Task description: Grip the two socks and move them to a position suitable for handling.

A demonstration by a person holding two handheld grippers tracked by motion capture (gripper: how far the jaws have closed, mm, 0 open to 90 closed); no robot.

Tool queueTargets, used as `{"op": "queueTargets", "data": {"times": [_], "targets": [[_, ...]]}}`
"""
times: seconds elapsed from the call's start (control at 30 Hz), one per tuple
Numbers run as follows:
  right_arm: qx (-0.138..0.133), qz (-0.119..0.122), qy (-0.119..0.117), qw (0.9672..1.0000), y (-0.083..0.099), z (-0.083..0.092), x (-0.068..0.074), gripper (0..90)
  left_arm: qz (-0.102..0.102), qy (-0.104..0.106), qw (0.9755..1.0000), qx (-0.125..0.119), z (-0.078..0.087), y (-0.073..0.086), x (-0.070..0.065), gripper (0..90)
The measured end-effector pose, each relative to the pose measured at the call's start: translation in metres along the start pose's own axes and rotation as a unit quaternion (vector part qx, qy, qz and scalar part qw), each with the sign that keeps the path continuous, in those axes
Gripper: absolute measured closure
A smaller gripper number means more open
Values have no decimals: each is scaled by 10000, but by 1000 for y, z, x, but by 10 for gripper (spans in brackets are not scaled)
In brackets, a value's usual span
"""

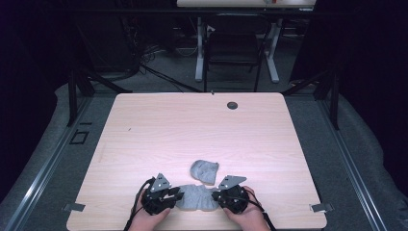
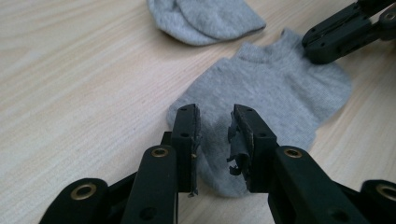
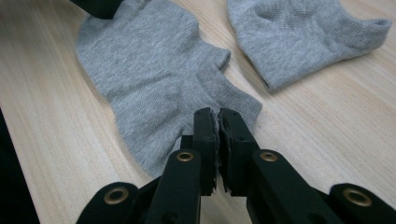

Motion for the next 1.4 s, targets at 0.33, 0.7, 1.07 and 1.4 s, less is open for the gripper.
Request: {"op": "queueTargets", "data": {"times": [0.33,0.7,1.07,1.4], "targets": [[99,-66,56,9999,5,6,-4,856,41,31,10000,53,0,5,-7,713],[260,-5,58,9996,7,10,-1,855,70,102,9999,47,0,6,-10,712],[-322,-315,56,9990,-7,25,-9,778,99,175,9993,-305,12,-7,-6,645],[-537,-741,456,9948,-36,6,-34,689,254,-35,9986,-456,16,-9,12,616]]}}
Point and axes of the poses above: each handheld gripper's, and its own axes: z roughly backward along the jaws, y roughly out of its underside, x roughly to its left, the point moved 6 cm from there along -z, roughly forward along the jaws, and after that the axes turned 6 degrees about -z, right-handed, at the moved point
